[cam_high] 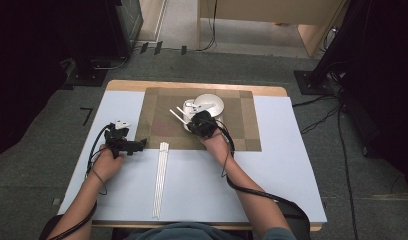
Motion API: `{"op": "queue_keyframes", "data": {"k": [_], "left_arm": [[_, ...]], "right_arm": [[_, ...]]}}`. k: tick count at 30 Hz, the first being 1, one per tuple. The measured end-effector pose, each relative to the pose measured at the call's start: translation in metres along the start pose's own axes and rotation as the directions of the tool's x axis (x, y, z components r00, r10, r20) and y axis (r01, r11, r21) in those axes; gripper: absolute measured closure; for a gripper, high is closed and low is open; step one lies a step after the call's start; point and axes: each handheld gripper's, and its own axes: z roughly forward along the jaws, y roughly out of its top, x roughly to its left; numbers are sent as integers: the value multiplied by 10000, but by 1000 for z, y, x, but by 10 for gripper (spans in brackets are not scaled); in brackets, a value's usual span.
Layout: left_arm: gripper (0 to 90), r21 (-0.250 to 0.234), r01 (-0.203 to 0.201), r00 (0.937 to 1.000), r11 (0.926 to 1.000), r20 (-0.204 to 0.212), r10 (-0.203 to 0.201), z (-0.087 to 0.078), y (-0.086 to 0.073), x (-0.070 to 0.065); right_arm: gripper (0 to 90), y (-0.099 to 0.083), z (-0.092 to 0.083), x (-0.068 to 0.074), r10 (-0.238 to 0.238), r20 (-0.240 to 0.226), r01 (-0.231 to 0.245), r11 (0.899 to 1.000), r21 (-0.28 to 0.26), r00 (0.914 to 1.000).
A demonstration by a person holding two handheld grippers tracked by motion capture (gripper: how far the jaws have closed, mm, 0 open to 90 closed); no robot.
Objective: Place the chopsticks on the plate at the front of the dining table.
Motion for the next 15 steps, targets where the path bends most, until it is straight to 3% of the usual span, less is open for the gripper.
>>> {"op": "queue_keyframes", "data": {"k": [15], "left_arm": [[0, 10, -6, 10000, 10000, 1, 6, 0, 0, 0]], "right_arm": [[850, -3, 3, -3, -57, 178, 58, 10000, -38, 9998]]}}
